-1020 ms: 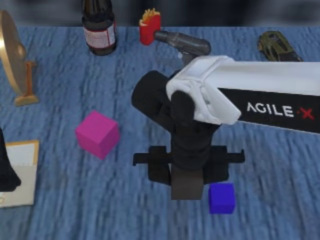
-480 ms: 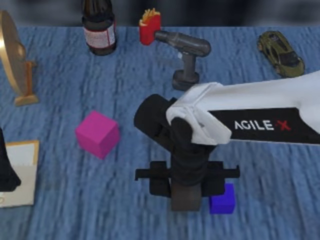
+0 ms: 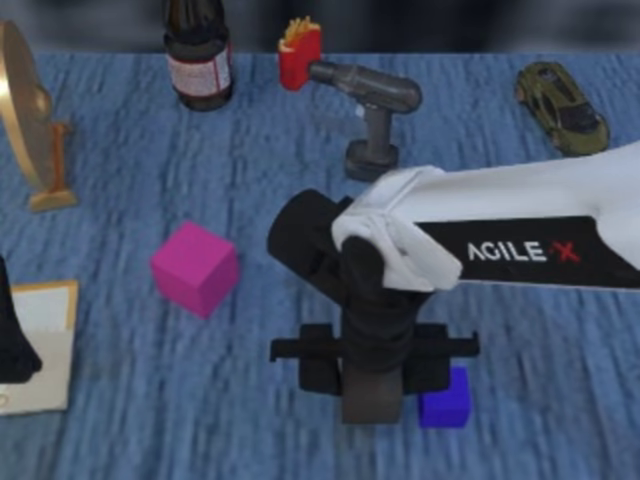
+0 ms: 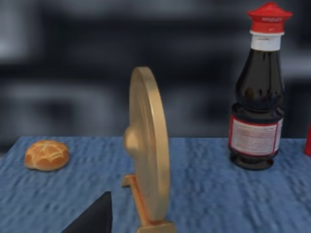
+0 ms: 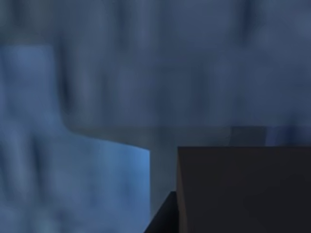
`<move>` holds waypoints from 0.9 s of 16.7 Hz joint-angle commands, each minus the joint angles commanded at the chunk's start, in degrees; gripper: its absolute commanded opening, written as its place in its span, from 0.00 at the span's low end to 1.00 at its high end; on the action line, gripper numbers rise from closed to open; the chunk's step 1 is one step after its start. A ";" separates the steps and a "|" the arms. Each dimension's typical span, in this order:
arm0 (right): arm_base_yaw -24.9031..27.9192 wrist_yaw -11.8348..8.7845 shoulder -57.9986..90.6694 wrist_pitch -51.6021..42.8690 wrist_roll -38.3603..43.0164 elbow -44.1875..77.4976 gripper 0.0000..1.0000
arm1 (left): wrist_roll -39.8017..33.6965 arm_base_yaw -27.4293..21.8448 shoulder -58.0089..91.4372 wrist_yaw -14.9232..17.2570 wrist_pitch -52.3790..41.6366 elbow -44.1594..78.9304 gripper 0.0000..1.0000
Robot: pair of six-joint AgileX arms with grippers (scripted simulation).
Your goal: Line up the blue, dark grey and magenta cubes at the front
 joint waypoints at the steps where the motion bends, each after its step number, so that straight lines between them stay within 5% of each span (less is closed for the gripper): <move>1: 0.00 0.00 0.00 0.00 0.00 0.00 0.68 | 0.00 0.00 0.00 0.00 0.00 0.00 1.00; 5: 0.00 0.00 0.00 0.00 0.00 0.00 0.98 | 0.00 0.00 0.00 0.00 0.00 0.00 1.00; 15: -0.09 -0.01 -0.11 -0.20 0.02 0.18 1.00 | 0.00 0.00 0.00 0.00 0.00 0.00 1.00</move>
